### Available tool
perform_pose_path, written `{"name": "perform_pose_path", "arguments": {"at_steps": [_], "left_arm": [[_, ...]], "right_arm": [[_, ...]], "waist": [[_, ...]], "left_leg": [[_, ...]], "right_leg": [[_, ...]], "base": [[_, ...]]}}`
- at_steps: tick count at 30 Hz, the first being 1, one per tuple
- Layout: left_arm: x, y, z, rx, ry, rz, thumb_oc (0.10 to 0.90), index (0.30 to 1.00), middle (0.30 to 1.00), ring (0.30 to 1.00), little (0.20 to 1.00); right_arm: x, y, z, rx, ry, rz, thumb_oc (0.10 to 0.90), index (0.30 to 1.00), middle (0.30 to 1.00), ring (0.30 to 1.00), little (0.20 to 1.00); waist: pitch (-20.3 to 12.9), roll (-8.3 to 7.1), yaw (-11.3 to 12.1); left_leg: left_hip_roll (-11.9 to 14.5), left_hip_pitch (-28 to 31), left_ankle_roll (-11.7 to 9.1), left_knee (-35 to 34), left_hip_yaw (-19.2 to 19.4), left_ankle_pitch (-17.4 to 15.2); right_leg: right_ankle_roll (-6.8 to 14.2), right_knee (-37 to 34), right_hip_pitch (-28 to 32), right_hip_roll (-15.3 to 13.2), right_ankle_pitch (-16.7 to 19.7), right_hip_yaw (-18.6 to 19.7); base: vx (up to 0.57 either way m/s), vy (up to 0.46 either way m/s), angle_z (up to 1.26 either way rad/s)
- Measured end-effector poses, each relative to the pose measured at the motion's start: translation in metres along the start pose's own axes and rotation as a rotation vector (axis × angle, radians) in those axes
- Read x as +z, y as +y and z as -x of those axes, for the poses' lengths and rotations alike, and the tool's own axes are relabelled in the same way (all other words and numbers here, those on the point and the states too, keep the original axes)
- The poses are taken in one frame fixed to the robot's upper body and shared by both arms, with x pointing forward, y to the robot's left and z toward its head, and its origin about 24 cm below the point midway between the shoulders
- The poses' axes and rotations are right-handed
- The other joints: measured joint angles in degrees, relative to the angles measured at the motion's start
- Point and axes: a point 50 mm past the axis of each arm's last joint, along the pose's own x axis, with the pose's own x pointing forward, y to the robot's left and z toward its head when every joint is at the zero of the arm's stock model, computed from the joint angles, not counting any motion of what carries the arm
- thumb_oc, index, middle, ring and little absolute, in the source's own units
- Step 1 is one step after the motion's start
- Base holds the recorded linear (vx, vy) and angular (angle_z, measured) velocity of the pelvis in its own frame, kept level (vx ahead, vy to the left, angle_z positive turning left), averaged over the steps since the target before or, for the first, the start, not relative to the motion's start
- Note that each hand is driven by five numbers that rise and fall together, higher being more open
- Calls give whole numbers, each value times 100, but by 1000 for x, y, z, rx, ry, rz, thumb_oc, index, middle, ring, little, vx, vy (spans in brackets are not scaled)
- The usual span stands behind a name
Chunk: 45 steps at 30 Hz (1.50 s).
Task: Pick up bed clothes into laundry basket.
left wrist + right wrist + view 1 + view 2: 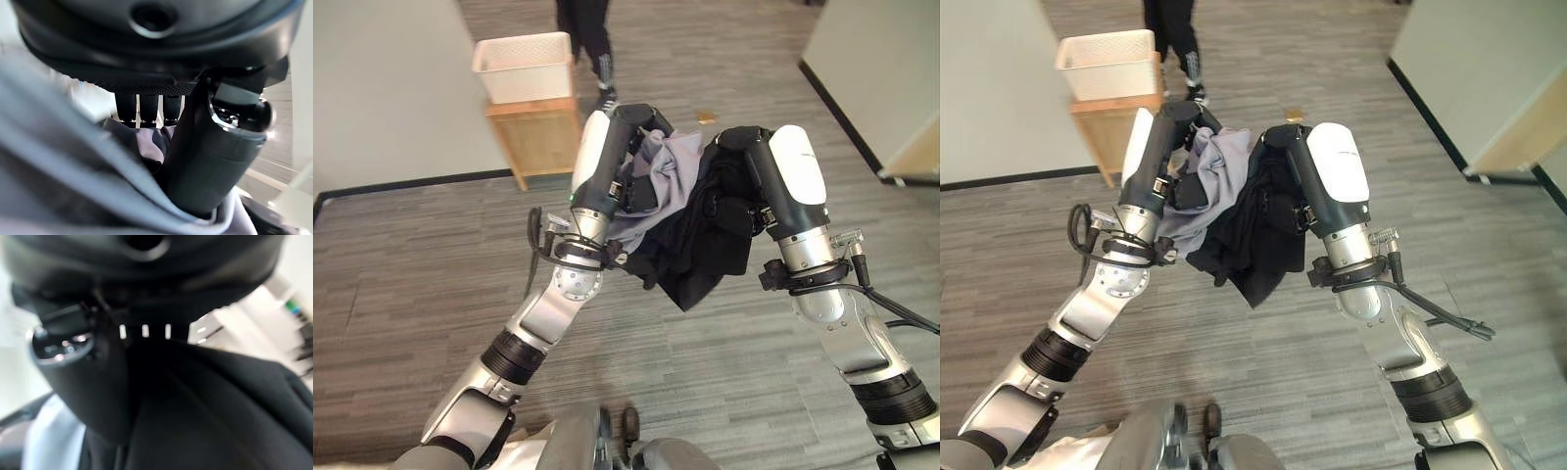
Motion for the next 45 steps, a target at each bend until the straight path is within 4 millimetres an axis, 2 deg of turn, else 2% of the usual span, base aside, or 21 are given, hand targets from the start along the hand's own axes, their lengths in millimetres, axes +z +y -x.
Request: {"name": "perform_pose_path", "arguments": {"at_steps": [2, 3, 5, 7, 10, 11, 13, 15, 17, 19, 21, 22, 24, 28, 31, 34, 35, 38, 40, 42, 45], "left_arm": [[-6, -3, 2, -36, 20, -6, 400, 300, 300, 300, 300], [-14, -9, 10, -59, 59, 33, 400, 300, 300, 300, 300], [-19, -12, 16, -73, 92, 54, 400, 300, 300, 300, 300], [-27, -13, 23, -89, 133, 45, 400, 300, 300, 300, 300], [-37, -20, 32, -125, 186, 38, 400, 300, 300, 300, 300], [-42, -19, 37, -164, 199, -13, 400, 300, 300, 300, 300], [-41, -24, 35, -180, 205, -20, 400, 300, 300, 300, 300], [-36, -26, 20, -191, 164, -88, 400, 300, 300, 300, 300], [-43, -22, 19, -181, 184, -136, 400, 300, 300, 300, 300], [-47, -14, 14, -159, 184, -183, 400, 300, 300, 300, 300], [-53, 4, 9, -120, 200, -245, 400, 300, 300, 300, 300], [-58, 15, 8, -103, 216, -274, 400, 300, 300, 300, 300], [-68, 27, 10, -54, 277, -271, 400, 300, 300, 300, 300], [-79, 25, 23, -90, 314, -305, 400, 300, 300, 300, 300], [-72, 27, 26, -79, 288, -289, 400, 300, 300, 300, 300], [-70, 34, 26, -53, 281, -288, 400, 300, 300, 300, 300], [-71, 38, 26, -50, 284, -299, 400, 300, 300, 300, 300], [-77, 44, 39, -49, 307, -308, 400, 300, 300, 300, 300], [-82, 44, 50, -60, 330, -311, 400, 300, 300, 300, 300], [-93, 56, 77, -82, 382, -354, 400, 300, 300, 300, 300], [-96, 72, 80, -30, 421, -377, 400, 300, 300, 300, 300]], "right_arm": [[-7, 5, 12, 28, 47, 1, 400, 300, 300, 300, 300], [-18, 8, 21, 62, 95, 27, 400, 300, 300, 300, 300], [-28, 7, 25, 85, 141, 61, 400, 300, 300, 300, 300], [-33, 10, 32, 104, 188, 67, 400, 300, 300, 300, 300], [-35, 19, 46, 153, 217, 74, 400, 300, 300, 300, 300], [-35, 30, 59, 176, 256, 41, 400, 300, 300, 300, 300], [-42, 23, 66, 202, 280, 87, 400, 300, 300, 300, 300], [-54, 12, 71, 188, 351, 120, 400, 300, 300, 300, 300], [-58, 10, 71, 193, 373, 129, 400, 300, 300, 300, 300], [-63, 3, 72, 199, 370, 158, 400, 300, 300, 300, 300], [-65, -1, 72, 225, 372, 176, 400, 300, 300, 300, 300], [-65, -2, 71, 226, 369, 178, 400, 300, 300, 300, 300], [-77, -8, 61, 179, 415, 188, 400, 300, 300, 300, 300], [-85, -9, 69, 175, 485, 186, 400, 300, 300, 300, 300], [-81, -12, 62, 177, 448, 179, 400, 300, 300, 300, 300], [-78, -11, 60, 187, 434, 148, 400, 300, 300, 300, 300], [-76, -9, 59, 182, 431, 131, 400, 300, 300, 300, 300], [-69, -11, 55, 174, 399, 114, 400, 300, 300, 300, 300], [-69, -9, 60, 190, 397, 108, 400, 300, 300, 300, 300], [-74, 5, 86, 260, 451, 82, 400, 300, 300, 300, 300], [-73, 1, 89, 299, 447, 100, 400, 300, 300, 300, 300]], "waist": [[-17, -29, -163], [-163, 199, -202], [-246, 319, -213], [-303, 342, -271], [-597, 753, -196], [-723, 215, -193], [-776, 162, -385], [-567, 294, -623], [-378, 554, -659], [-383, 965, -811], [-452, 736, -925], [-535, 585, -865], [-518, 751, -643], [-323, 548, -984], [-238, 362, -655], [-195, 168, -444], [-197, 60, -435], [-261, -10, -403], [-392, 135, -296], [-814, 394, -322], [-861, 243, -588]], "left_leg": [[89, -206, -98, -759, 170, 77], [105, 353, -18, -3310, 657, 35], [-85, 654, 64, -4678, 1163, 104], [-360, 1011, 774, -4746, 2000, 170], [-759, 2010, 1721, -5514, 1712, 272], [-1069, 2310, 1809, -5682, 1307, 775], [-1321, 2711, 1705, -5825, 659, 536], [-1250, 3190, 1464, -5731, -26, 248], [-882, 3825, 1429, -5687, -254, 37], [-356, 3945, 1163, -5510, -1193, -339], [-89, 4213, 857, -5518, -828, -388], [85, 4444, 277, -5559, -687, -603], [328, 4586, -763, -5468, -310, -1040], [458, 5083, -553, -5221, 264, -122], [935, 3113, -918, -1137, -433, 644], [1240, 1540, -458, 877, 298, 430], [1402, 1497, -247, 390, 910, 149], [503, 1509, 218, -3149, 1935, -36], [-36, 1387, 984, -4247, 2366, 353], [-169, 1847, 1945, -5011, 3720, 438], [-431, 1877, 1790, -5400, 3359, 505]], "right_leg": [[430, -253, 341, -4, -289, -12], [1280, -506, 599, -22, -627, -253], [1027, -635, 800, 53, -417, -478], [1169, -624, 1181, 183, -574, -442], [1733, 511, 1258, 727, -1014, -299], [2173, 2005, 771, 208, -1548, -372], [2409, 3571, -20, -451, -1693, -479], [2306, 5871, -1291, -928, -1523, -365], [2255, 5969, -2182, -1258, -1493, -241], [1753, 3858, -2701, -1331, -1279, -199], [1914, 349, -2358, -1459, -610, 467], [1976, -372, -2176, -1526, -321, 342], [2173, 676, -2493, -1431, 274, -412], [982, 2146, -1943, -1038, -645, -587], [600, 1655, -1111, -856, -870, -799], [460, 714, -41, -635, -803, -1028], [509, 401, 288, -609, -775, -1080], [1090, 262, 881, -621, -837, -1177], [1346, 207, 1242, -454, -987, -1283], [1873, 476, 1905, 278, -1421, -1477], [1721, 1266, 1110, -334, -2350, -1760]], "base": [[548, 63, -69], [583, -10, -76], [542, 41, -61], [498, 72, -37], [442, 97, -56], [366, 58, -2], [443, 50, 71], [472, 72, 152], [511, -61, 118], [440, -222, 131], [567, -270, 182], [752, -269, 138], [697, -241, 48], [674, -379, 104], [360, -462, 38], [403, -264, 23], [525, -39, 30], [367, 29, 17], [402, 24, 8], [465, -34, 28], [54, -4, 62]]}}
